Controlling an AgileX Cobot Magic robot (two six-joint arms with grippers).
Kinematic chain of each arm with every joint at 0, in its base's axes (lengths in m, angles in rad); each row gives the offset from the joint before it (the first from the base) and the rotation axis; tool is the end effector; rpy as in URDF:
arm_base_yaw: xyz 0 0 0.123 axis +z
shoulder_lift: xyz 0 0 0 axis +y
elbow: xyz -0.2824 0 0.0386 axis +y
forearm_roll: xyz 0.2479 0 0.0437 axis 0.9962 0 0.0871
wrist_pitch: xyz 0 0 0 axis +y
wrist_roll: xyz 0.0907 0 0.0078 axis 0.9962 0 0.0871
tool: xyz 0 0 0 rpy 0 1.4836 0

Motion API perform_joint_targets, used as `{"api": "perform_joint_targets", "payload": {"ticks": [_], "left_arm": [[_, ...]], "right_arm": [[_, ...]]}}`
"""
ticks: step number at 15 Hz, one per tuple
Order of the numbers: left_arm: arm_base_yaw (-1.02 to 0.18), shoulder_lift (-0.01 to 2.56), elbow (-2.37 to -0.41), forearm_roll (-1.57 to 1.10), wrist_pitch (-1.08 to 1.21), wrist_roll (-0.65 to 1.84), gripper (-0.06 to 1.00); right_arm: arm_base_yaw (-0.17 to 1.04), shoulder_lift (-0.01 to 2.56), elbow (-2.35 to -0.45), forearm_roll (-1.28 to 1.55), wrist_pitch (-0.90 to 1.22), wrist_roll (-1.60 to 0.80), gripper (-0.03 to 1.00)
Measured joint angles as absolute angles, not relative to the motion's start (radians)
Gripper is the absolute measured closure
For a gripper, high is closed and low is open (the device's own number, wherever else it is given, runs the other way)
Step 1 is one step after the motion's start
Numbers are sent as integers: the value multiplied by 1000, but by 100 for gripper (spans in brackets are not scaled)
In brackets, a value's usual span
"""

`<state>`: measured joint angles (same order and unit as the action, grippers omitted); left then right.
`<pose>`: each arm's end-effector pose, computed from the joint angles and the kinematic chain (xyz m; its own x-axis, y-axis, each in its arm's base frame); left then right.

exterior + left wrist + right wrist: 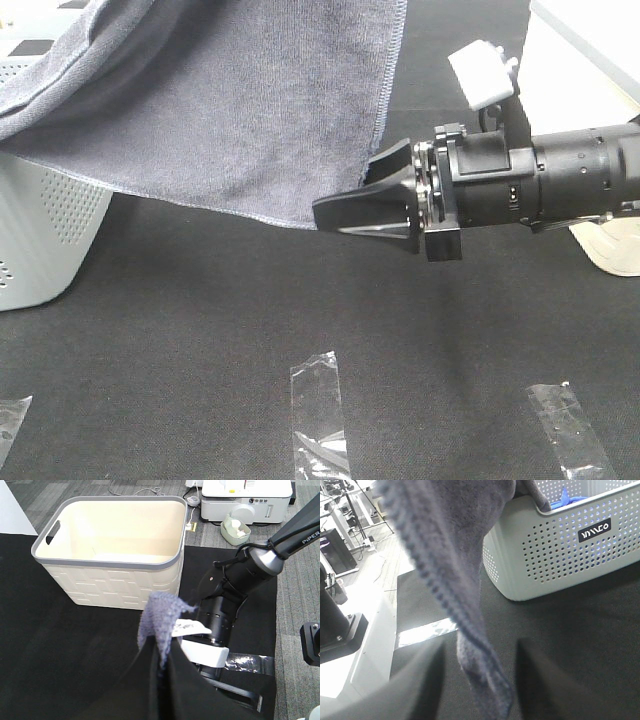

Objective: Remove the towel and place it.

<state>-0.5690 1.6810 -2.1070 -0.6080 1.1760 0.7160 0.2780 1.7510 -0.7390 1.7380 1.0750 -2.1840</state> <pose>0.2617 -0.2244 0.4987 -0.0565 0.4789 -0.8760 0.9485 0.2996 0.1026 0.2608 0.1566 0.1804 -0.3244 -0.2318 -0.9171 -0.9340 0.2320 0.2717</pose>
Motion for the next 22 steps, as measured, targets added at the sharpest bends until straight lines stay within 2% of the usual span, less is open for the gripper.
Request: {"api": "perform_joint_targets", "payload": {"ticks": [4,5,8,10,12,15,19,22], "left_arm": [[-569,1681,-2107,-603,1176,716,94],[-569,1681,-2107,-603,1176,716,94],[-569,1681,-2107,-526,1176,662,94],[-569,1702,-2107,-387,1176,527,94],[-569,1755,-2107,-244,1175,374,94],[-569,1858,-2107,-54,1102,175,94],[-569,1955,-2107,28,751,83,94],[-569,1950,-2106,46,485,80,94]], "right_arm": [[280,1751,-739,1739,1093,-2072,97],[280,1751,-739,1739,1093,-2072,97],[280,1742,-739,1739,1082,-1871,97],[280,1689,-770,1718,1045,-1705,97],[280,1633,-827,1582,967,-1507,97],[280,1551,-967,1182,841,-1008,97],[280,1529,-1296,393,895,-277,97],[280,1529,-1505,80,952,-61,97]]}}
